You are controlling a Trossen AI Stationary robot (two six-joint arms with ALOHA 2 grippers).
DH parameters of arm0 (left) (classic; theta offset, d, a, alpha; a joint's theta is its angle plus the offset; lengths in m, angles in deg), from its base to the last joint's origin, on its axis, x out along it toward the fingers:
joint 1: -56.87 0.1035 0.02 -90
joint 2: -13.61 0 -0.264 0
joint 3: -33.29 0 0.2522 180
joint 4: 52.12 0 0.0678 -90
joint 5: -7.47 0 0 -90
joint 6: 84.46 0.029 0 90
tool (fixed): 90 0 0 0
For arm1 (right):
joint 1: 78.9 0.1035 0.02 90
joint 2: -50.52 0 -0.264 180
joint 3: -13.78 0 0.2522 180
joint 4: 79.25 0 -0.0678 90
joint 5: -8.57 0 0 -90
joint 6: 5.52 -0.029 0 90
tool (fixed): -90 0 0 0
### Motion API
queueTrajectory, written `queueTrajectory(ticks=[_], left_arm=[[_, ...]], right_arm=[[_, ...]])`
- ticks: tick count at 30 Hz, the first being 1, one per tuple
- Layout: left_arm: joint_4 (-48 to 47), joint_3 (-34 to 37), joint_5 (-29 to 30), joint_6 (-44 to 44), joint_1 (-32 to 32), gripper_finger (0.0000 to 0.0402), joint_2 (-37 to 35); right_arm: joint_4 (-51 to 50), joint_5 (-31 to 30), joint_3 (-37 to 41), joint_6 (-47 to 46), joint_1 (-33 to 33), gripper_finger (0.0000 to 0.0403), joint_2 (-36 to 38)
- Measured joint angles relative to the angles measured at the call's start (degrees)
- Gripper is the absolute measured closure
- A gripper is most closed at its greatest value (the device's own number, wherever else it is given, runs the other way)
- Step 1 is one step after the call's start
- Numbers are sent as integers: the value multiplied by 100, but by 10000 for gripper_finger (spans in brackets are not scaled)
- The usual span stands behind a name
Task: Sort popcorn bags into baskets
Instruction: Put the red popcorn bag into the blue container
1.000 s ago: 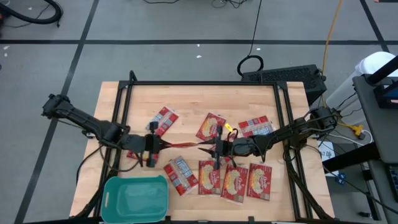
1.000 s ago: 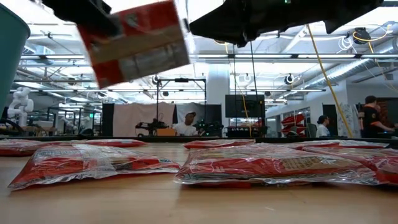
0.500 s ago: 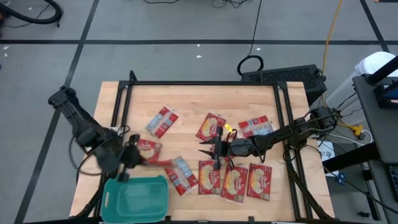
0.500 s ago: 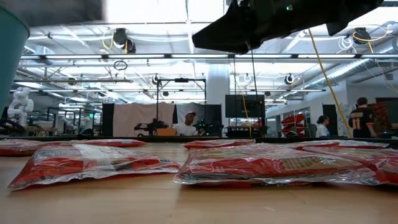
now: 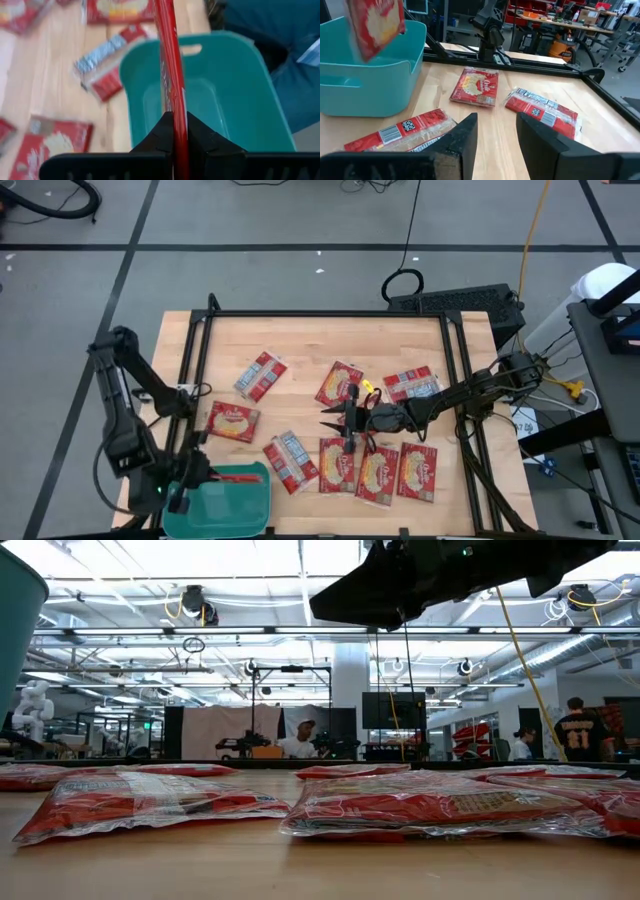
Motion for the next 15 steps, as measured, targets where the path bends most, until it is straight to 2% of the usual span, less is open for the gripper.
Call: queueTrajectory(ticks=[5,15], left_arm=[[-24,-2,-50,-488,-317,382,333],[-280,-4,45,-479,-475,377,1028]], right_arm=[[-1,0,0,-62,0,273,-1],[-2,0,-2,-71,0,273,-1]])
